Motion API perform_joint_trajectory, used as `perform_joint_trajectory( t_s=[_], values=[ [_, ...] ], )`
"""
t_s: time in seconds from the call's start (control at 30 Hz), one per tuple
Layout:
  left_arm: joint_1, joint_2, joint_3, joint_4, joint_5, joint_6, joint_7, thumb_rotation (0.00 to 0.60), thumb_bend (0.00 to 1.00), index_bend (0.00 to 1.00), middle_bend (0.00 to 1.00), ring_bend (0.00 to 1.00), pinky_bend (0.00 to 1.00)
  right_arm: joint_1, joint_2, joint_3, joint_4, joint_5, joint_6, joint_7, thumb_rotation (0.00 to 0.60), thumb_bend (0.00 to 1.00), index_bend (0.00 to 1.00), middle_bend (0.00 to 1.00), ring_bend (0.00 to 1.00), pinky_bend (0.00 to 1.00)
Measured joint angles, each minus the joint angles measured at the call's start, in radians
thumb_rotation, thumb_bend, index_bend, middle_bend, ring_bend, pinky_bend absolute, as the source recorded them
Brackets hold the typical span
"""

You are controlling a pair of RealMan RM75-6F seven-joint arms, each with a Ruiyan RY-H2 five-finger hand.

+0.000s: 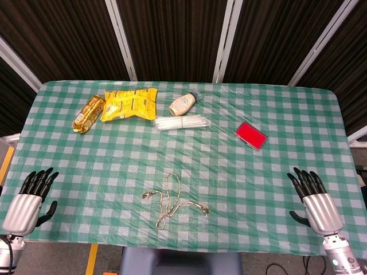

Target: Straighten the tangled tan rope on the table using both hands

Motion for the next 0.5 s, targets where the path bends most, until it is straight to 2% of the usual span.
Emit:
perform_joint_trajectory(
  t_s=[0.2,0.33,0.5],
  values=[
    [-0.018,-0.034,0.004,0.016,0.052,0.007,-0.016,0.6,0.47,0.09,0.0,0.0,0.04,-0.004,0.003,-0.007,-0.003,-0.011,0.008,-0.002,0.6,0.23,0.0,0.0,0.0,0.0],
    [-0.061,-0.083,0.002,0.025,0.111,0.0,-0.042,0.6,0.47,0.27,0.04,0.0,0.04,-0.007,0.005,-0.008,-0.003,-0.018,0.015,0.004,0.6,0.23,0.0,0.0,0.0,0.0],
    [-0.121,-0.13,-0.005,0.016,0.109,-0.105,-0.01,0.6,0.47,0.33,0.04,0.0,0.05,-0.004,0.005,-0.014,-0.004,-0.03,0.012,0.009,0.6,0.23,0.0,0.0,0.0,0.0]
  ],
)
